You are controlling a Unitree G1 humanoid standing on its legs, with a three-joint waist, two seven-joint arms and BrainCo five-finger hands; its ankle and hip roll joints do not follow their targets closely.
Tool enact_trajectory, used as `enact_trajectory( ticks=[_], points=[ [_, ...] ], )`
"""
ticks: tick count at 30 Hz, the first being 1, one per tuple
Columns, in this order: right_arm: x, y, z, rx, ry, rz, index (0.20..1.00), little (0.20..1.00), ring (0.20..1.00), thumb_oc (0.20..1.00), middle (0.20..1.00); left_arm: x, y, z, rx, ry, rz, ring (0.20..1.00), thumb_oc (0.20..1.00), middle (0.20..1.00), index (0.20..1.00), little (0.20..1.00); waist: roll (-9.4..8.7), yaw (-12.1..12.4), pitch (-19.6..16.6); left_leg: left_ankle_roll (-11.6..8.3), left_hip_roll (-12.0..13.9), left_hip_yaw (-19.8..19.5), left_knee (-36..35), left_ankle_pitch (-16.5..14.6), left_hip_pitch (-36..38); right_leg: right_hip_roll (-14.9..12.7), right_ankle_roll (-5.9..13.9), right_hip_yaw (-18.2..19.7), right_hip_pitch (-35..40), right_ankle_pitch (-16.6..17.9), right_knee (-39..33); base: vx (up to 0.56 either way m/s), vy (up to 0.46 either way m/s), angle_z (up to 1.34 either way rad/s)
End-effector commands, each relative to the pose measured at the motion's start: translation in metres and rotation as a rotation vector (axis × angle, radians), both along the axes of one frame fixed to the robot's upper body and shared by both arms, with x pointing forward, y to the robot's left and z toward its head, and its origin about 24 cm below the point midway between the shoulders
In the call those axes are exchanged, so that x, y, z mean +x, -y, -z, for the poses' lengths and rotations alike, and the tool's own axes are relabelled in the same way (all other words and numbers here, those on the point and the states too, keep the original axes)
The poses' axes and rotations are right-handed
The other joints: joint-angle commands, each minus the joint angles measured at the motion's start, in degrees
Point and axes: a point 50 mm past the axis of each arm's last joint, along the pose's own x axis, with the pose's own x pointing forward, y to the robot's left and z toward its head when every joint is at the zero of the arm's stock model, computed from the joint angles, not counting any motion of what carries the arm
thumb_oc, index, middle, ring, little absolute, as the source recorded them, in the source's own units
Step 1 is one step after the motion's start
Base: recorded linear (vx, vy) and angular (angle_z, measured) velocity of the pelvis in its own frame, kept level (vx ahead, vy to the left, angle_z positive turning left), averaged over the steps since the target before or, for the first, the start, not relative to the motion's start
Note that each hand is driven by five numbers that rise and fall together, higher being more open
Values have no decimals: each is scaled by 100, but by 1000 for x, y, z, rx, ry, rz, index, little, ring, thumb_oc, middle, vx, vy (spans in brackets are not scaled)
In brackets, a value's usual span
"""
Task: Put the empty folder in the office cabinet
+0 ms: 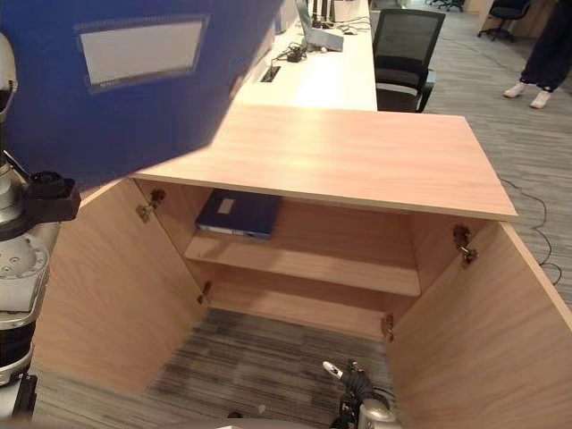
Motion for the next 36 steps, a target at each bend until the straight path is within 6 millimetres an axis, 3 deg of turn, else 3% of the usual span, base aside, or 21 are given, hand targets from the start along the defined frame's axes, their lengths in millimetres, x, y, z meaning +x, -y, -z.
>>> enact_trajectory(
  ticks=[1, 7, 11, 13, 18, 21, 26, 36],
  points=[
    [48, -6, -26, 22, 189, -43, 1000, 1000, 1000, 1000, 1000, -4, -17, -20, -62, 32, 105, 200, 200, 200, 200, 200, -158, 124, 237, -103, -38, -101, 65, -355, 46, -319, 582, 59, 494, -715, 232, 6, 2, 13],
    [82, 11, -74, -19, 457, -81, 1000, 1000, 1000, 1000, 1000, -1, -39, -1, -108, -134, 146, 200, 200, 200, 200, 200, -203, 175, 257, -89, -33, -142, 68, -364, 46, -299, 562, 38, 502, -749, 255, 2, 2, 9],
    [94, 22, -105, -50, 609, -91, 1000, 1000, 1000, 1000, 1000, 0, -52, 13, -159, -217, 182, 200, 200, 200, 200, 200, -216, 158, 278, -69, -29, -145, 71, -372, 47, -298, 558, 60, 488, -764, 280, 0, 0, 0],
    [94, 22, -105, -51, 608, -92, 1000, 1000, 1000, 1000, 1000, -1, -52, 13, -160, -218, 182, 200, 200, 200, 200, 200, -209, 157, 274, -68, -29, -143, 70, -372, 49, -298, 558, 63, 487, -765, 283, 0, 0, 0],
    [110, 24, -155, -100, 821, -184, 1000, 1000, 1000, 1000, 1000, 5, -59, 34, -207, -322, 166, 200, 200, 200, 200, 200, -239, 113, 300, -38, -26, -123, 69, -394, 73, -294, 539, 115, 477, -781, 293, 0, 4, -2],
    [113, 23, -168, -87, 879, -195, 1000, 1000, 1000, 1000, 1000, 7, -59, 41, -217, -348, 158, 200, 200, 200, 200, 200, -241, 102, 306, -27, -26, -116, 70, -398, 81, -295, 539, 125, 475, -783, 298, 0, 0, 0],
    [118, -1, -205, 2, 1041, -340, 1000, 1000, 1000, 1000, 1000, 14, -53, 52, -202, -388, 130, 200, 200, 200, 200, 200, -270, 38, 327, -14, -16, -83, 67, -399, 82, -296, 524, 183, 448, -800, 318, -3, 7, -2],
    [115, -46, -234, 212, 1170, -530, 1000, 1000, 1000, 1000, 1000, 20, -31, 62, -185, -409, 191, 200, 200, 200, 200, 200, -290, -65, 335, 5, -2, -12, 64, -424, 121, -312, 522, 264, 424, -796, 323, -3, 6, -5]
  ],
)
